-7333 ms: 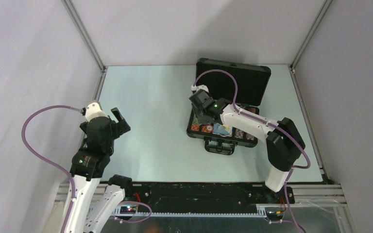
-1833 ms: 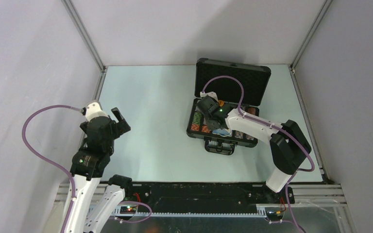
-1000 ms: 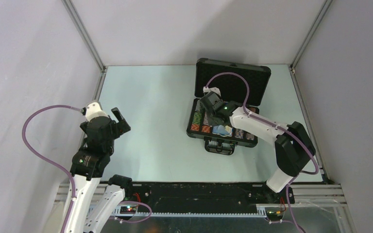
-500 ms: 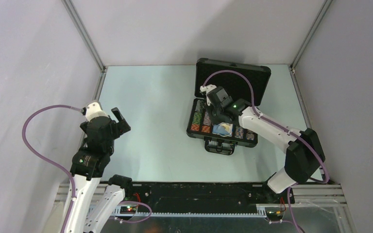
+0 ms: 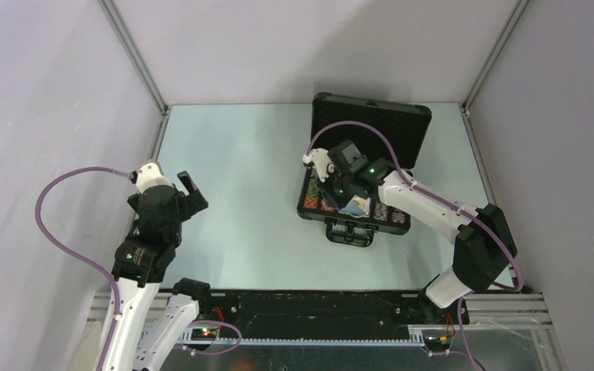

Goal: Pack up texas hold em set

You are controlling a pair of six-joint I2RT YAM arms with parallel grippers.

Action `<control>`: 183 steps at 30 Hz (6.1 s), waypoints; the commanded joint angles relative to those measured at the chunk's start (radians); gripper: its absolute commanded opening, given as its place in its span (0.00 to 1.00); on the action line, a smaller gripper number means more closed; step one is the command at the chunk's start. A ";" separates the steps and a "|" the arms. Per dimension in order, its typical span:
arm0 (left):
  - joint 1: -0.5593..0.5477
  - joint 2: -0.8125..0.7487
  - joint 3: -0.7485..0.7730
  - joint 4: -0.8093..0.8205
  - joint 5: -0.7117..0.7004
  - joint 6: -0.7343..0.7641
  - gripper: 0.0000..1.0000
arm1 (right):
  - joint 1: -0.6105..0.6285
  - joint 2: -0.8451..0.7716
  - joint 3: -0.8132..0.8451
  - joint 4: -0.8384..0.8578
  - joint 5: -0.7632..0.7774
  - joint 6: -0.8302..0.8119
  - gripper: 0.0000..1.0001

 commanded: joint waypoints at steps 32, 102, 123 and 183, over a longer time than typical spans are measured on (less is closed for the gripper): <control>0.012 0.005 0.012 0.009 0.001 -0.010 0.98 | 0.061 0.134 -0.025 0.113 0.209 -0.397 0.00; 0.012 0.012 0.014 0.008 0.005 -0.009 0.98 | -0.087 0.156 0.073 0.017 0.295 0.088 0.56; 0.011 0.015 0.013 0.008 0.004 -0.010 0.98 | -0.087 0.267 0.108 0.025 0.363 0.063 0.42; 0.012 0.017 0.012 0.009 0.002 -0.009 0.98 | -0.307 0.006 -0.311 0.523 0.052 0.629 0.51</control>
